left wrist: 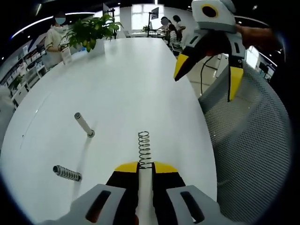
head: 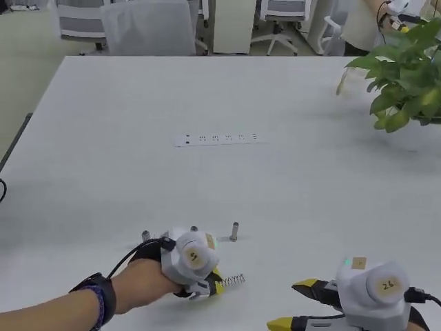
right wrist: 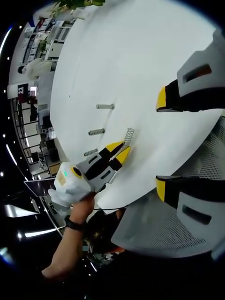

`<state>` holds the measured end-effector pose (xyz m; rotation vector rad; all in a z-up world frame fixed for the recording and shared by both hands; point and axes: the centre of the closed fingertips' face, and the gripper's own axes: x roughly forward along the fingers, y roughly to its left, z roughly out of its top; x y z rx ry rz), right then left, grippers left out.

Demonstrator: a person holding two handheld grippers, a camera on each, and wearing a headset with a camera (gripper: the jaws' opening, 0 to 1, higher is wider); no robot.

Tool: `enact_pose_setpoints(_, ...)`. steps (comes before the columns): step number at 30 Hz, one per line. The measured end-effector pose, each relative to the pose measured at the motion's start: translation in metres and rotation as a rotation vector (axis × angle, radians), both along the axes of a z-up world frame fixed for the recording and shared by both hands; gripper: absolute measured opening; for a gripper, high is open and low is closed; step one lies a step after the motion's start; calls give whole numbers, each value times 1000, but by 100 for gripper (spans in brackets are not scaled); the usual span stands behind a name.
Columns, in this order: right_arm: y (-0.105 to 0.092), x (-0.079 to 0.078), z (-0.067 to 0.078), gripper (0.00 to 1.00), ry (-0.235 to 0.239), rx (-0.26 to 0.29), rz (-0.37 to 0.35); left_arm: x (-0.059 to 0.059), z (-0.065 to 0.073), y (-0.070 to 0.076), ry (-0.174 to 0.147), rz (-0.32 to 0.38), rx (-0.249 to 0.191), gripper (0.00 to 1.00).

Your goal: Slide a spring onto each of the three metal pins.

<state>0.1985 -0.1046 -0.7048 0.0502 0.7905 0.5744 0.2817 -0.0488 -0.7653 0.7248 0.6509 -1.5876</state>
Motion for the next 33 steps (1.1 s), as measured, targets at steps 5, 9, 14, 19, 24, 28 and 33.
enact_pose_setpoints(5,4,3,2,52,-6,14,3,2,9,12,-7,31,-21,2)
enact_pose_setpoints(9,8,6,2,51,-9,18,15,4,13,21,-12,51,-32,2)
enact_pose_setpoints(14,15,9,4,50,-12,29,34,4,20,29,-24,61,-47,2)
enact_pose_setpoints(19,21,14,4,49,-17,43,52,0,29,35,-43,57,-65,2)
enact_pose_setpoints(24,29,20,4,47,-16,64,76,-6,34,40,-46,50,-78,2)
enact_pose_setpoints(28,35,23,4,46,-13,69,105,-10,40,42,-49,47,-88,2)
enact_pose_setpoints(33,42,28,7,44,-20,88,128,-13,45,44,-52,45,-103,2)
